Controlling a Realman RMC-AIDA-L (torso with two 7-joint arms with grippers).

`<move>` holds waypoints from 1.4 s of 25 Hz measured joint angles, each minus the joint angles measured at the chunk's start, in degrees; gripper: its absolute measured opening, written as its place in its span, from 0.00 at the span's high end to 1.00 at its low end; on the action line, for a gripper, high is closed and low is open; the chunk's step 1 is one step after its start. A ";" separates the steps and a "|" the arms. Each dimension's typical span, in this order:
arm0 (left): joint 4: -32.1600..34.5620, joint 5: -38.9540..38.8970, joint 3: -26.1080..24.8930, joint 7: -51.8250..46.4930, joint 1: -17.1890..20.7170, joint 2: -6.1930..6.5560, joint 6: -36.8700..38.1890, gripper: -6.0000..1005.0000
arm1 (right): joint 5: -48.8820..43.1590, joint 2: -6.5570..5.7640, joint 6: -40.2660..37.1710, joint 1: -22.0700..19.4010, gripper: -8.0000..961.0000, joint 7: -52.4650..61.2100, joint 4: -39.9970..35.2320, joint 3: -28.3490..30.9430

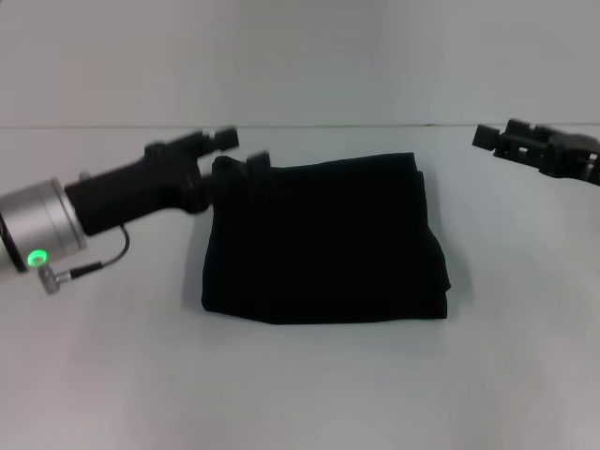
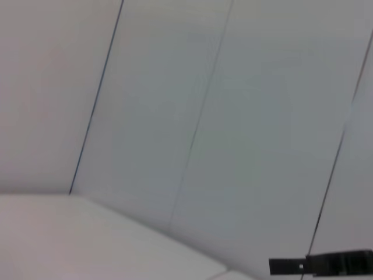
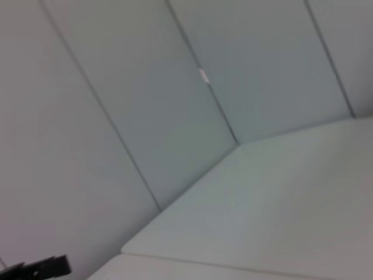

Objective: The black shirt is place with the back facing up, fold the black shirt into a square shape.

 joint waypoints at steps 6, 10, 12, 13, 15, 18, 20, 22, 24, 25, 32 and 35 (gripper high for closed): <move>-0.01 -1.78 1.88 -0.53 -3.99 1.26 -0.26 0.26 | -3.42 0.76 -3.17 -0.34 0.03 0.68 -7.42 -0.13; 1.16 -0.39 5.91 -2.47 -6.23 2.18 -3.41 0.26 | -10.66 -0.05 -2.97 2.32 0.03 5.67 -10.40 -1.24; 3.09 2.14 8.09 -5.59 -7.08 2.67 -5.29 0.24 | -14.71 -0.27 -3.23 3.99 0.03 8.46 -12.04 -2.16; 4.34 3.96 9.09 -7.53 -7.63 2.92 -5.89 0.23 | -16.76 -0.35 -3.51 4.85 0.03 9.62 -12.75 -2.67; 5.97 7.55 10.21 -10.66 -8.40 3.25 -6.36 0.20 | -19.95 -0.62 -4.24 6.70 0.04 10.95 -13.35 -3.44; 8.22 13.87 12.17 -15.45 -9.60 3.51 -6.45 0.20 | -23.86 -0.77 -4.66 9.34 0.04 12.22 -13.18 -4.41; 9.46 17.88 13.91 -18.38 -10.12 3.53 -6.49 0.20 | -26.50 -0.58 -4.19 10.96 0.04 12.87 -12.87 -5.23; 10.88 21.15 15.57 -20.48 -10.36 3.42 -6.50 0.20 | -28.73 -0.27 -3.67 12.34 0.04 13.39 -12.67 -5.79; 12.14 22.62 16.69 -21.31 -10.31 3.15 -6.39 0.20 | -29.93 -0.04 -3.15 13.03 0.04 13.99 -12.67 -6.13; 12.79 23.07 17.25 -21.59 -10.22 3.00 -6.15 0.20 | -30.18 0.02 -2.96 13.24 0.04 14.31 -12.66 -6.23; 13.48 23.81 18.29 -21.51 -9.82 2.81 -6.17 0.20 | -30.29 0.07 -2.91 12.79 0.04 14.71 -11.97 -6.01; 13.78 23.74 17.85 -21.22 -9.16 2.77 -6.62 0.21 | -30.02 -0.01 -3.19 11.89 0.04 14.46 -11.91 -5.80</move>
